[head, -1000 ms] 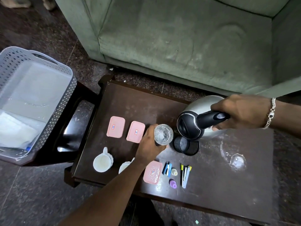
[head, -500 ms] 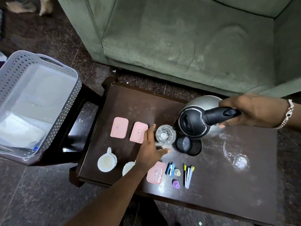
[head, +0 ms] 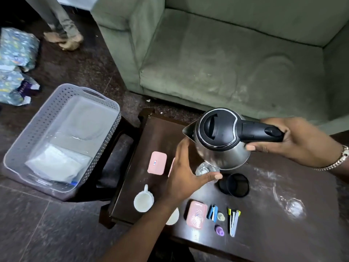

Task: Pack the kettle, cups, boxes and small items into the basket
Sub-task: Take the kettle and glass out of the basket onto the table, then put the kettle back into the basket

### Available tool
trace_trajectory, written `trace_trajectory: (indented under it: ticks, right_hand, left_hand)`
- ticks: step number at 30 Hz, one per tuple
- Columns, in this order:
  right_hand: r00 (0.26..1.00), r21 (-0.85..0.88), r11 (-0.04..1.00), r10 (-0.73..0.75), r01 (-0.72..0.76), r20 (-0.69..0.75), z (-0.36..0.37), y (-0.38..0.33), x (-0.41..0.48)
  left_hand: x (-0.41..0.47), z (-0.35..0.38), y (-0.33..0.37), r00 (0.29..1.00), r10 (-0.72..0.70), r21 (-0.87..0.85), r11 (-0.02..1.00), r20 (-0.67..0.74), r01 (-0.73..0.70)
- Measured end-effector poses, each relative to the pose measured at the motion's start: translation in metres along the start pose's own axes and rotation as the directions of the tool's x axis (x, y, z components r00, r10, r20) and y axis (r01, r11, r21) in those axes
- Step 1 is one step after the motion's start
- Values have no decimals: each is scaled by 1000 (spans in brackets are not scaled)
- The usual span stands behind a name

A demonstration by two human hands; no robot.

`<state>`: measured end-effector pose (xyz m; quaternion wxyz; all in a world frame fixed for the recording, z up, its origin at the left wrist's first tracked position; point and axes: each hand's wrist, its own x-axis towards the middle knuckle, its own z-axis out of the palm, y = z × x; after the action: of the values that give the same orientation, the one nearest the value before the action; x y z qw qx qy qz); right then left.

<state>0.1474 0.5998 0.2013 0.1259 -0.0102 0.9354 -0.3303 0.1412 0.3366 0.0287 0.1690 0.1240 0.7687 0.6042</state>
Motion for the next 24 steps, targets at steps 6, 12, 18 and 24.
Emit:
trace_trajectory:
  ticks: [6,12,18,24]
  right_hand:
    - [999,184,983,-8,17,-49,21,-48,27]
    - [992,356,926,-124,129,-38,43,-112,79]
    - [967,448,864,-256,230,-2,68,-167,148]
    - [941,550,803,-327,229,87,115,-200,224]
  left_hand:
    - [16,-62,17,996,-1,-47,999,-87,-3]
    - [20,-154,37,982,41,-33,998,-183,-48]
    - [25,-242,43,958,41,-36,998,-285,-53]
    - [36,-314,19,936,-17,-67,998,-353,-8]
